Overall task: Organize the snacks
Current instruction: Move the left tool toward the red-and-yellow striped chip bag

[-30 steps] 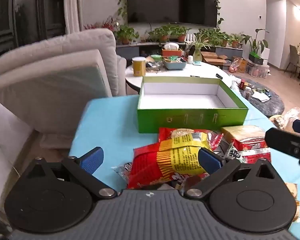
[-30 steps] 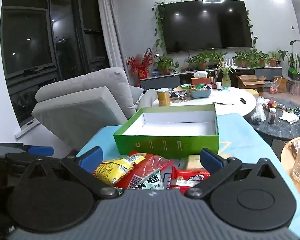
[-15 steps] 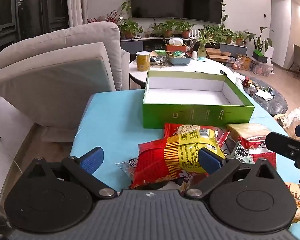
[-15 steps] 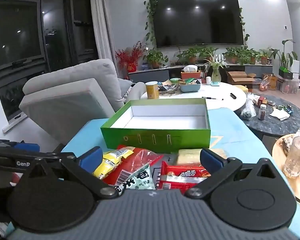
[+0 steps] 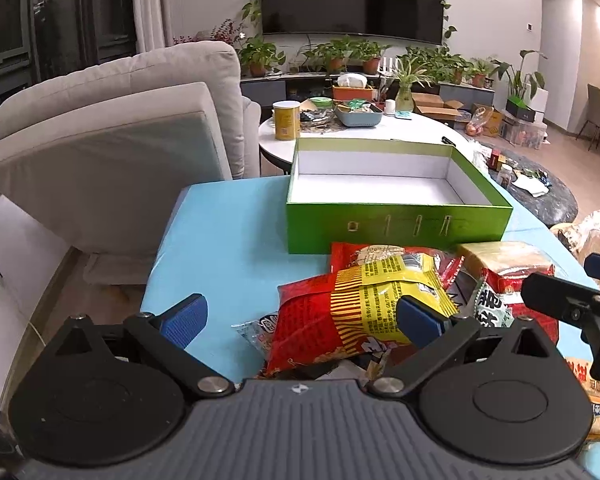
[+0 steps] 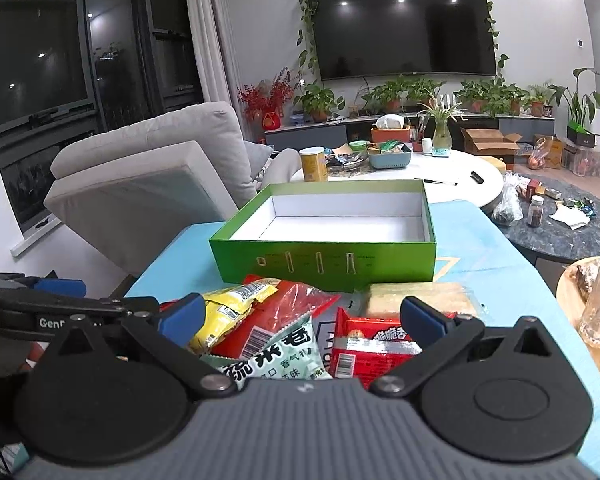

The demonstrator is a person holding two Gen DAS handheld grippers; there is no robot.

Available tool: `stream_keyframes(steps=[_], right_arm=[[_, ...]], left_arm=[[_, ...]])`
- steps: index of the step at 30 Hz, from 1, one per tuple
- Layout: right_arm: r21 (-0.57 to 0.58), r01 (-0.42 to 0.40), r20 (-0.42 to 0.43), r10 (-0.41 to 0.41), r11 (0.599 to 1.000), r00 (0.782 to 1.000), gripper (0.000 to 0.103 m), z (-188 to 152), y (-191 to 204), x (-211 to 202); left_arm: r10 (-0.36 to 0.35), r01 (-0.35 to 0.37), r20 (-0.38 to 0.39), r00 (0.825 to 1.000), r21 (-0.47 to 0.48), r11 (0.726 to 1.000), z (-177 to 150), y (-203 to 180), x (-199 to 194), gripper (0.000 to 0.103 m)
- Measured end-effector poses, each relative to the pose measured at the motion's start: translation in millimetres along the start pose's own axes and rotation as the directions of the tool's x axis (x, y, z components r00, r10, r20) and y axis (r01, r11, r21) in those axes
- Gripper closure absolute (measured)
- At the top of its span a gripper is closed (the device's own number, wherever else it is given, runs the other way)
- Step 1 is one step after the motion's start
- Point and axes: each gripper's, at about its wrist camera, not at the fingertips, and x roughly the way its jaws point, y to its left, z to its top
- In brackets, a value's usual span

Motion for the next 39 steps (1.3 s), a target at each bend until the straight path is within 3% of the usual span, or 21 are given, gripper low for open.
stream_keyframes(steps=[39], right_arm=[[0.025,0.013,-0.029,-0.012,1.0,1.0,0.017,-4,-1,5]], left_arm=[[-0.025,0.027,-0.042,0.999,0.041,0.999,-6,-6,10,0.002]])
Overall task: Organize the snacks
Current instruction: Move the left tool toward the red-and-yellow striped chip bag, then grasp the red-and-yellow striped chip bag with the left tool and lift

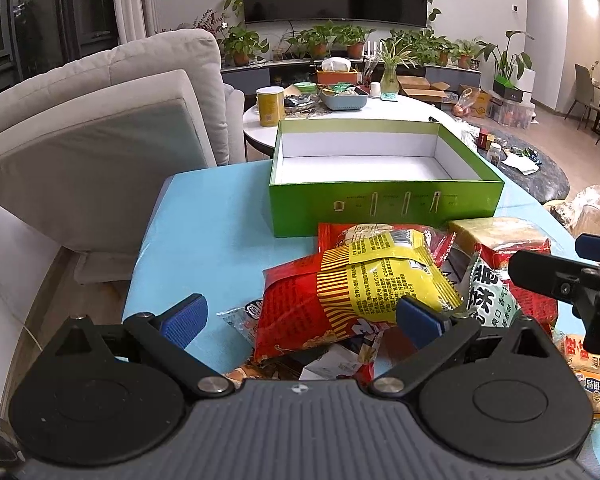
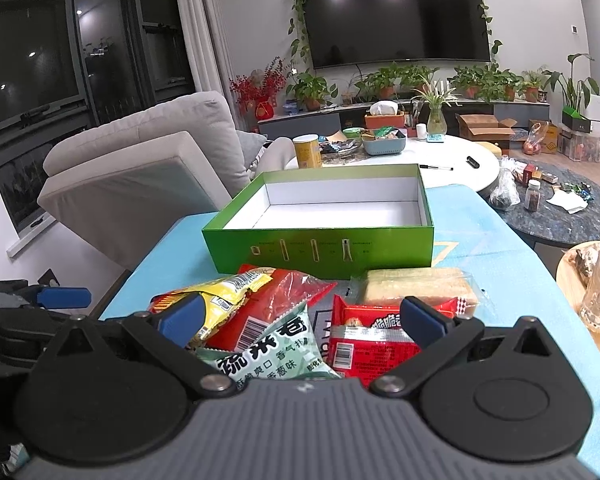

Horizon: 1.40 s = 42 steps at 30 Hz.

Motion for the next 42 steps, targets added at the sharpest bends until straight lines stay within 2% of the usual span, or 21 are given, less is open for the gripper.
stream_keyframes(steps=[16,23,31,38,42], right_arm=[[0.006,-0.023,-0.032,0.023,1.0,0.999,0.017,7,2,9],[-0.017,-0.054,-0.038,0.054,0.998,0.998,0.017,17,11,13],[-0.02,-0.101,-0.072,0.099,0.995,0.992,0.017,28,28,26],[-0.02,-0.091,-0.094,0.089,0.996,0.992,0.017,36,38,39],[0.002,-0.098,-0.122,0.098,0.995,0.988,0.017,35,41,49]], left_arm=[[-0.004,0.004,-0.008,1.0,-0.009,1.0,4,7,5,0.002],[-0.003,0.003,0.015,1.0,-0.038,0.999,11,23,5,0.002],[-0.014,0.014,0.0,1.0,-0.059,0.998,12,37,14,0.002],[-0.009,0.009,0.001,1.0,-0.082,0.997,15,48,22,0.002],[-0.015,0.013,-0.025,1.0,-0.075,0.997,13,51,31,0.002]])
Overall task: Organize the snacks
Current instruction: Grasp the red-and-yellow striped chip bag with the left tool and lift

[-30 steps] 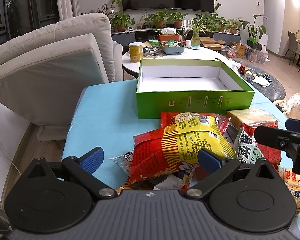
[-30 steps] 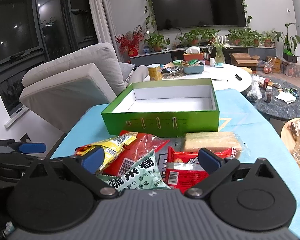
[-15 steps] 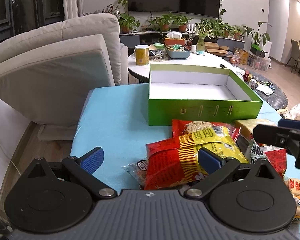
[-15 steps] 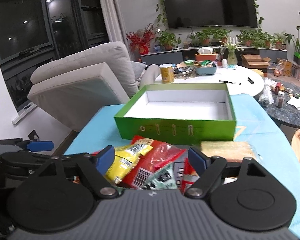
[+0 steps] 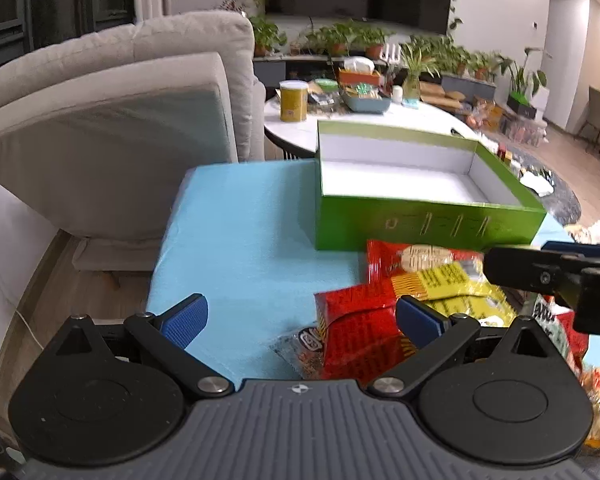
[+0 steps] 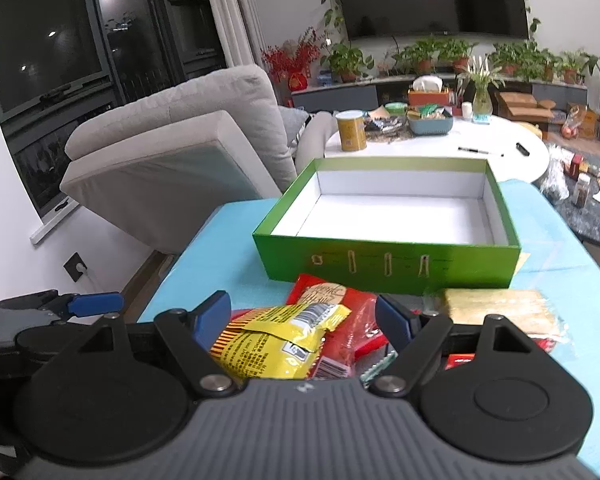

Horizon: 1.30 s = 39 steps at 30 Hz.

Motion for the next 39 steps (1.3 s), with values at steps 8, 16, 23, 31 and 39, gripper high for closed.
stream_keyframes(steps=[8,16,23,31,39], right_arm=[[0.047,0.012,-0.108,-0.007,0.999,0.994,0.017,-9,-8,24],[0.038,-0.03,-0.138,0.035,0.999,0.99,0.017,-8,-12,27],[0.022,-0.059,-0.147,0.061,0.998,0.987,0.017,-5,-13,34],[-0.021,-0.068,-0.158,0.063,0.997,0.985,0.017,-4,-10,36],[-0.014,-0.095,-0.163,0.091,0.995,0.982,0.017,-5,-8,35]], left_arm=[[-0.063,0.065,-0.038,0.997,0.055,0.996,-5,-9,14,0.002],[-0.154,0.155,-0.068,0.986,0.009,0.988,-5,-7,23,0.005],[-0.243,0.243,-0.084,0.966,-0.015,0.97,-5,-8,26,0.015],[-0.312,0.311,-0.132,0.941,-0.033,0.95,-9,-19,34,0.012],[-0.299,0.3,-0.09,0.95,-0.001,0.954,-7,-23,27,0.022]])
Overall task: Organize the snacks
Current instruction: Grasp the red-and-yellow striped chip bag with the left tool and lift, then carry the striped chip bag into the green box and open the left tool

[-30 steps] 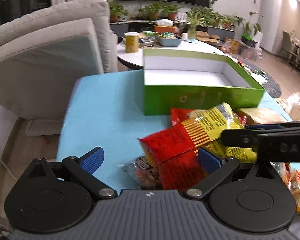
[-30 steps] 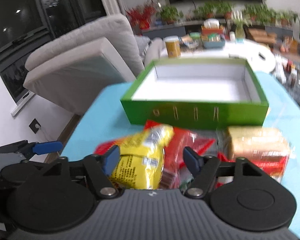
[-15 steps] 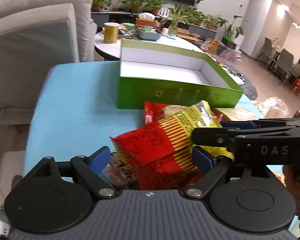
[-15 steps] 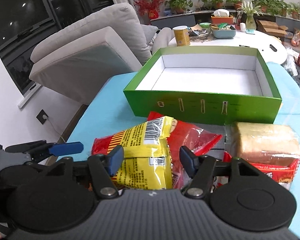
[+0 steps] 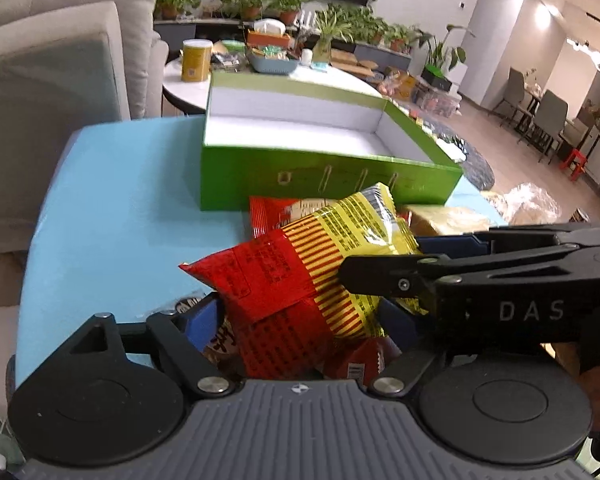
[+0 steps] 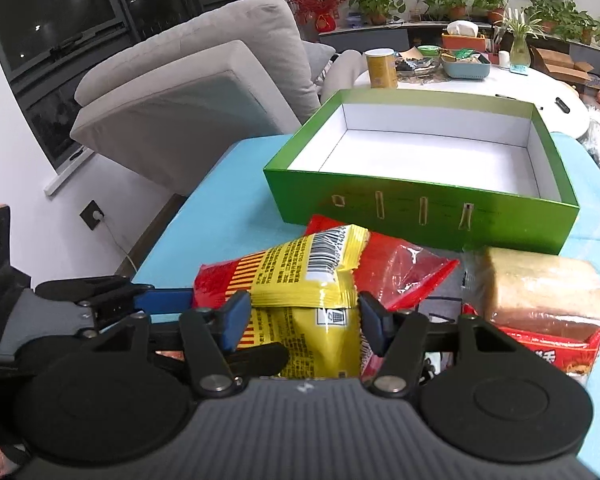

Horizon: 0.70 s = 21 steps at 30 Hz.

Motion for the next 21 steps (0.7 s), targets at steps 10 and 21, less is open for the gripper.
stream_keyframes(steps=[10,21], right_arm=[[-0.017,-0.022,0.145,0.024,1.0,0.989,0.017,32,3,-25],[0.118,-0.033,0.218,0.006,0.992,0.976,0.017,86,-35,12]], left_arm=[[0.03,-0.039,0.142,0.989,0.06,0.997,49,-13,-17,0.023],[0.087,-0.114,0.176,0.981,0.148,0.982,119,-15,36,0.023]])
